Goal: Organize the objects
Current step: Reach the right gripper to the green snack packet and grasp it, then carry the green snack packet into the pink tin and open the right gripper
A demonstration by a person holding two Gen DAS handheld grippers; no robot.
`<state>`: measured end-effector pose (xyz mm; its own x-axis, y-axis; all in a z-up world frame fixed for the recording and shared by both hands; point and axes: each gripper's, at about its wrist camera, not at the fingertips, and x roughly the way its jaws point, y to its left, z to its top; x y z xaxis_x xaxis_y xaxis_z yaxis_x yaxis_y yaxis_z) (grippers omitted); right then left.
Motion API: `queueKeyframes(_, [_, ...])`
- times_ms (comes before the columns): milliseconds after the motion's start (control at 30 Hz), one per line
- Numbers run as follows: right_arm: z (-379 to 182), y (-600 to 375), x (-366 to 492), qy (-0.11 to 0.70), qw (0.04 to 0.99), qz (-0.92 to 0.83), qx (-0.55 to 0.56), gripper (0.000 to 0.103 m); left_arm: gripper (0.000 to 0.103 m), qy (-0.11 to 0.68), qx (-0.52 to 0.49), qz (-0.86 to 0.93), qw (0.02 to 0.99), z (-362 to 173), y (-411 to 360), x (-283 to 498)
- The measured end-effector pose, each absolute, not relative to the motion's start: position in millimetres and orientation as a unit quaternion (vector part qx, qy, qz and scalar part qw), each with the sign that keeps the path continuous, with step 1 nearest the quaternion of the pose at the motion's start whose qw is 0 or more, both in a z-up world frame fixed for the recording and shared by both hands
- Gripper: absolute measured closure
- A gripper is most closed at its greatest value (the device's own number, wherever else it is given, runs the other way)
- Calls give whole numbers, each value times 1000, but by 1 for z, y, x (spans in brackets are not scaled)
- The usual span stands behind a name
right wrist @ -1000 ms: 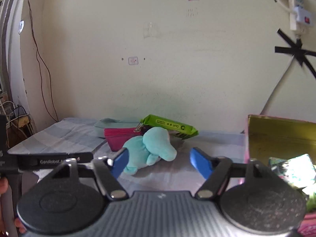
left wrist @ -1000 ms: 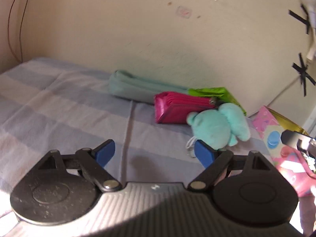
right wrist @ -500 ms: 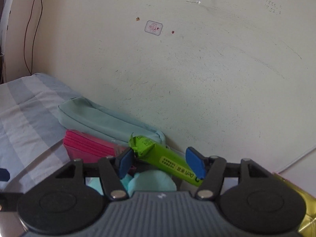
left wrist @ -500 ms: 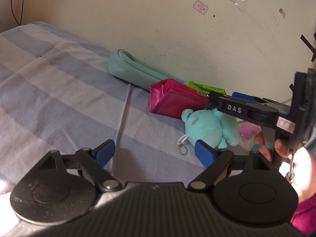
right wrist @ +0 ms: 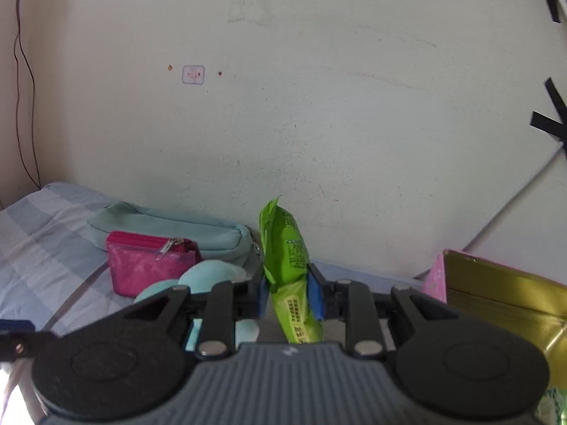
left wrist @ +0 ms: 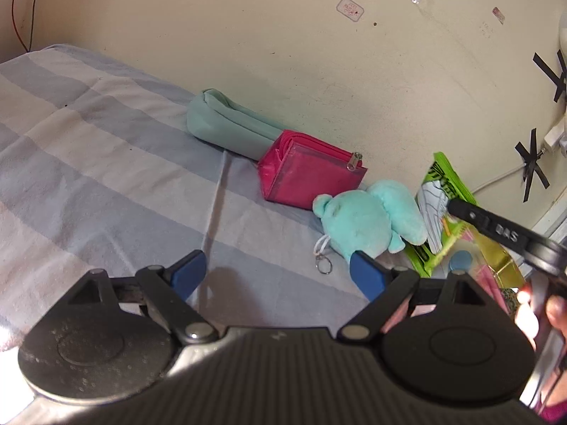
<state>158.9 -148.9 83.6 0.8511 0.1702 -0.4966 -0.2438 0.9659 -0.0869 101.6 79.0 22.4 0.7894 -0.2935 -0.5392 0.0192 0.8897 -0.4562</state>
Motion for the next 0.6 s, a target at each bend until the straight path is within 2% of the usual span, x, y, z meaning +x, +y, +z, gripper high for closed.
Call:
queueKeyframes(133, [91,-175,85,239,959,153,0,81,13,298,-228,-136,917,25,75,96])
queueKeyframes(267, [90,-212,24,267,926,225,143,80,11,281,-222,-205,911,29,61,89])
queueKeyframes(367, [70,-236,-7,296,904,224,210,79,11,284,-196,-249,905,28,42,83])
queueKeyframes(433, [55,-251,-28,302,912,186,207,74,11,285,-162,-268,906,28,27,76])
queueKeyframes(533, [41,-273,-53,313,920,133,195,54,11,294,-125,-289,903,29,6,65])
queueKeyframes(600, [41,-288,-70,298,929,113,191,53,11,304,-118,-309,894,30,-6,54])
